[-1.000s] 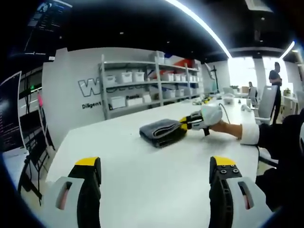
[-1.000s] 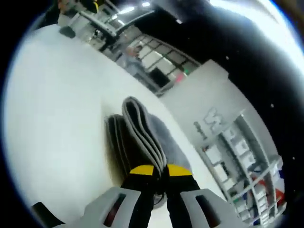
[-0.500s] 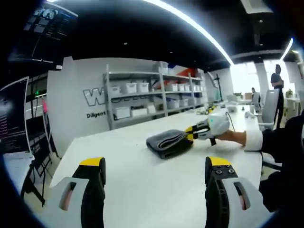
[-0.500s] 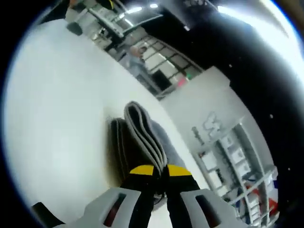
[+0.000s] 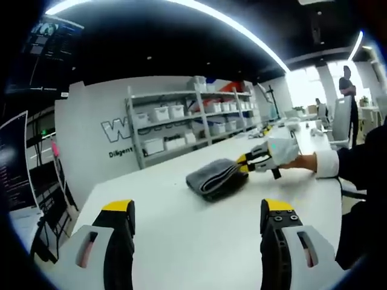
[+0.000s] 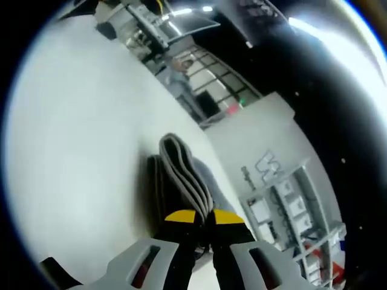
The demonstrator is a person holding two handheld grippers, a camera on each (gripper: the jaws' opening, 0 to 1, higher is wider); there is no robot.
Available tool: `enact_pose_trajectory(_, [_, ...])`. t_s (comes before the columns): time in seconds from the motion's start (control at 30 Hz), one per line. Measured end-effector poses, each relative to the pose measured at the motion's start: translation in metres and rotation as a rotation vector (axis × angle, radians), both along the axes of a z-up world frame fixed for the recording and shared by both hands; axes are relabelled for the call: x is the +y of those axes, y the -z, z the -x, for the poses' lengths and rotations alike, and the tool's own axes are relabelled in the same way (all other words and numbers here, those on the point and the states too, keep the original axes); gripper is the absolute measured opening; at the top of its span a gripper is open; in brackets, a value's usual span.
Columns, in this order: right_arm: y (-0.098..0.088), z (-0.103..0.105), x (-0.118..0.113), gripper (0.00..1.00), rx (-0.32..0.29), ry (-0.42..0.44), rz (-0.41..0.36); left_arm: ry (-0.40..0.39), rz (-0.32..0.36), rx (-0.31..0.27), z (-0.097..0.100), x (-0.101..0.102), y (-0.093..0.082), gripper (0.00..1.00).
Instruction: Open the folded towel by lifting each exposed corner and separating the folded layers until the towel lies flat within the target outline without major curled edges
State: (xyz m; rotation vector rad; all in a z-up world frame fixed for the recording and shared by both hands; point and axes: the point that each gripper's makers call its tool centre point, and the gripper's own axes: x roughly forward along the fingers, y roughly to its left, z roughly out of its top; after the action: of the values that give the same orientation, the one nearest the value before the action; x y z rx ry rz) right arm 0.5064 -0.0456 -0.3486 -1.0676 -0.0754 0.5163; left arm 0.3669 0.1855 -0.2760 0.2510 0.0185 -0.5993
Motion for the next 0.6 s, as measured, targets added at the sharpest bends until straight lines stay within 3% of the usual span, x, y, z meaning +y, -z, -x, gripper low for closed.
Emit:
enact_pose_trajectory(0.3, [-0.005, 0.005, 0.006, 0.02, 0.005, -0.023, -0.03, -0.001, -0.022, -0.022, -0.002, -0.001, 0.001, 0.79])
enact_pose_trajectory(0.4, [-0.009, 0.012, 0.011, 0.02, 0.026, -0.04, -0.069, -0.002, -0.032, -0.025, -0.003, -0.002, 0.002, 0.78])
enact_pose_trajectory(0.6, [-0.015, 0.025, 0.022, 0.02, 0.01, -0.074, -0.075, -0.001, -0.04, -0.021, -0.004, -0.004, 0.005, 0.77])
